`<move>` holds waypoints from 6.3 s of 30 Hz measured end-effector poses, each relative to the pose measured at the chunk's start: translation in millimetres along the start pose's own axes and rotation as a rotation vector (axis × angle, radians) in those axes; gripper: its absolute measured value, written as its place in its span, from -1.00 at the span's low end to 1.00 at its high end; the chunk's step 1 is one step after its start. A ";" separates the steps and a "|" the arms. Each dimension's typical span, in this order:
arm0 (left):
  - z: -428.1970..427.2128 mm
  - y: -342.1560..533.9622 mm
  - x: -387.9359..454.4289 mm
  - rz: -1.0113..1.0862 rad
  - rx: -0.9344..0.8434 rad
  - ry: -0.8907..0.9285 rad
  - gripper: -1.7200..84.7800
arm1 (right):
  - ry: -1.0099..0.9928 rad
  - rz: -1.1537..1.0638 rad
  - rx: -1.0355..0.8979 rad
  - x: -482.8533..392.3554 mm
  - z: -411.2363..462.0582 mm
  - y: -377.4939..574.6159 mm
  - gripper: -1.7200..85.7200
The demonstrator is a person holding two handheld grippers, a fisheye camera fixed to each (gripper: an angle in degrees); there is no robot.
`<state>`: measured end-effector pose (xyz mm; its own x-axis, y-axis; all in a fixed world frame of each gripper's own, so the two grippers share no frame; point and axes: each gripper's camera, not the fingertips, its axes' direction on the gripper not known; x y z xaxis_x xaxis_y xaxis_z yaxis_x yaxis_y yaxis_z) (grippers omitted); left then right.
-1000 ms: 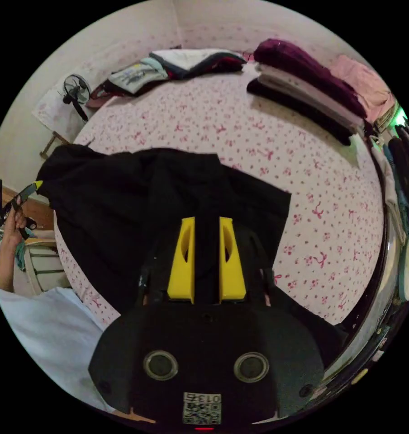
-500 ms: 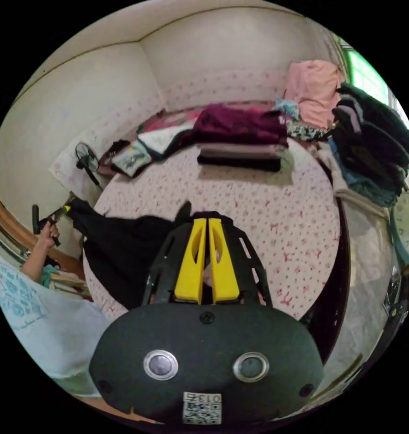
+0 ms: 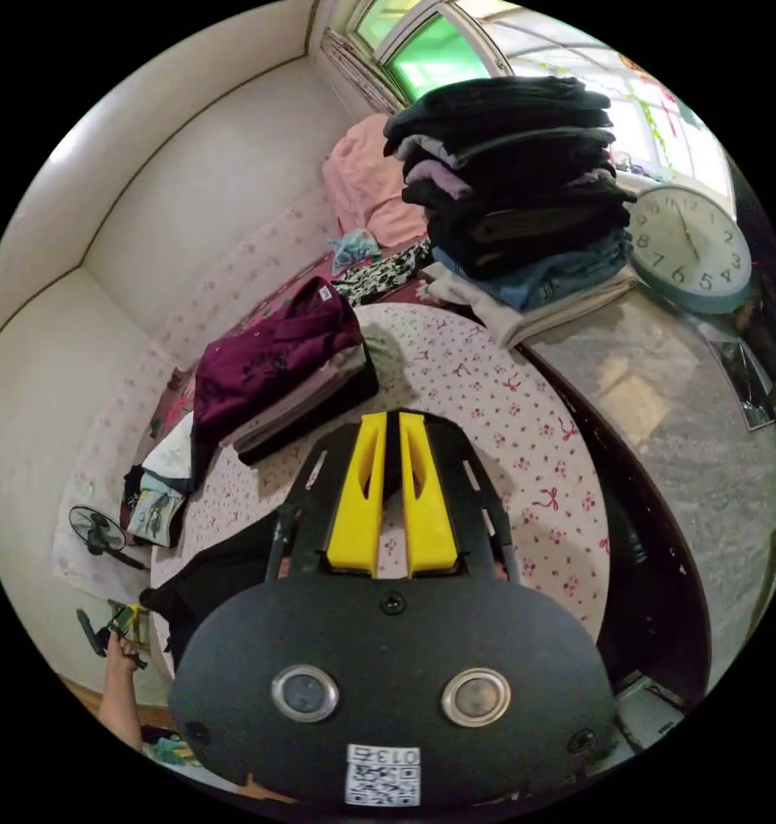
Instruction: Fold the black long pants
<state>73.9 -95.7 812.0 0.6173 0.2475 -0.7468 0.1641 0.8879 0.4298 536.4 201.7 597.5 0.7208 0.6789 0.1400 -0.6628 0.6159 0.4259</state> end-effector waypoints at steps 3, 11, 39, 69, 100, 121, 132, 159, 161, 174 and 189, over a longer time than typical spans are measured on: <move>-9.8 23.4 -4.6 0.048 -0.036 -0.059 -0.84 | -0.060 -0.078 -0.023 8.7 -13.2 29.4 -0.92; -27.0 108.0 -15.7 0.081 -0.219 -0.086 -0.69 | -0.071 -0.328 -0.187 15.2 -63.9 149.3 -0.87; -73.4 105.5 56.0 -0.019 -0.170 -0.282 -0.84 | 0.027 -0.554 -0.262 -5.2 -76.2 219.0 -0.77; 35.6 177.2 488.1 1.251 -0.353 0.130 -0.93 | -0.184 -0.264 -0.021 128.0 -170.3 184.6 -0.90; 82.0 167.2 484.8 1.151 -0.448 0.081 -0.91 | 0.269 -0.232 -0.351 132.2 -64.2 125.8 -0.85; 95.6 -83.1 218.4 0.226 -0.126 -0.172 -0.64 | 0.271 -0.620 -0.222 -7.1 54.0 25.0 -0.73; 173.6 -124.9 175.6 0.304 -0.312 -0.211 -0.65 | 0.251 -0.228 -0.335 31.7 115.0 -63.6 -0.75; 77.7 -161.8 52.6 0.241 -0.181 -0.136 -0.92 | -0.089 0.058 0.064 71.5 -38.7 -78.5 -0.94; 109.0 -179.0 48.1 0.224 -0.250 -0.145 -0.92 | -0.079 0.100 -0.017 73.0 2.2 -87.4 -0.93; 189.5 -232.2 8.4 0.046 -0.203 -0.123 -0.82 | -0.124 0.159 -0.176 55.0 130.9 -172.7 -0.84; 196.6 -203.4 -10.1 0.056 -0.174 -0.080 -0.69 | 0.218 -0.281 -0.423 -12.2 179.4 -178.2 -0.87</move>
<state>185.5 -355.0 831.9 0.6819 0.2731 -0.6786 -0.0032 0.9288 0.3706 682.2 12.0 680.3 0.8529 0.5043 -0.1348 -0.5068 0.8619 0.0171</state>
